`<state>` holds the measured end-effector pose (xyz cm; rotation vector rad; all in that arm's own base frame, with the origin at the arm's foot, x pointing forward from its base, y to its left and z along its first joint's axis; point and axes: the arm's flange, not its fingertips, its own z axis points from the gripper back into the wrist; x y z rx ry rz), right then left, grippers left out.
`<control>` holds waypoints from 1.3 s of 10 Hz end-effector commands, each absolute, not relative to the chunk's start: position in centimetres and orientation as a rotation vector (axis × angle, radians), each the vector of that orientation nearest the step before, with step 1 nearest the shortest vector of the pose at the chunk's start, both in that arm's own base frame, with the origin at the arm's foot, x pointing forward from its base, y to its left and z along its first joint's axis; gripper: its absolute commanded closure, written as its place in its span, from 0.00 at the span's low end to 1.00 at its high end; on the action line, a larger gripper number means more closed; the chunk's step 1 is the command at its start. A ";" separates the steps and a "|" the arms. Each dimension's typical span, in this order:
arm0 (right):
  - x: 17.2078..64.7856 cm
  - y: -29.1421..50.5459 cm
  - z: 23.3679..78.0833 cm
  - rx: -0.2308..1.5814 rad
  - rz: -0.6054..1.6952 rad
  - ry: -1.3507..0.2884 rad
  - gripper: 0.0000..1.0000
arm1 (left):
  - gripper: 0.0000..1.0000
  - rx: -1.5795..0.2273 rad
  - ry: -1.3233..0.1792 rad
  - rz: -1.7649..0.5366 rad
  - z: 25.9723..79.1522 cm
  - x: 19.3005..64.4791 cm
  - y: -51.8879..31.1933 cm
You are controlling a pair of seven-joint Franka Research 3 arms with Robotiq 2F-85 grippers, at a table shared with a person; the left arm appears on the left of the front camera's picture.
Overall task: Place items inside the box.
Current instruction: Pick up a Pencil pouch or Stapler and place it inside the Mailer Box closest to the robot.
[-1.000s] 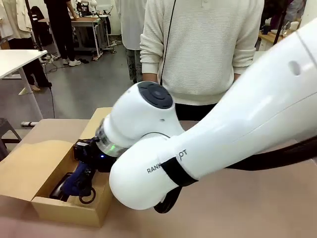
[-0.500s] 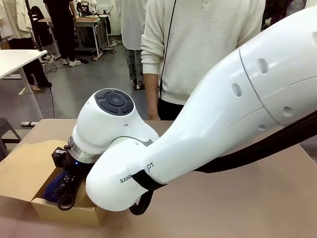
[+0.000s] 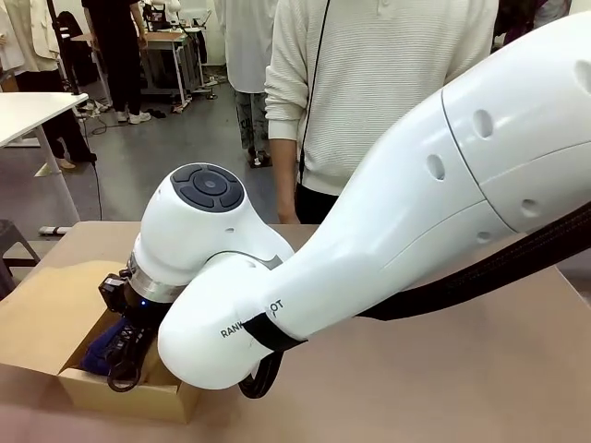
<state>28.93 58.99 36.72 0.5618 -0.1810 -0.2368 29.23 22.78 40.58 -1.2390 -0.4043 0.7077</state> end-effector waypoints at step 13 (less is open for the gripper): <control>26.2 45.4 44.0 0.685 -0.140 0.009 0.00 | 0.00 -1.243 -0.409 0.684 40.6 29.0 22.9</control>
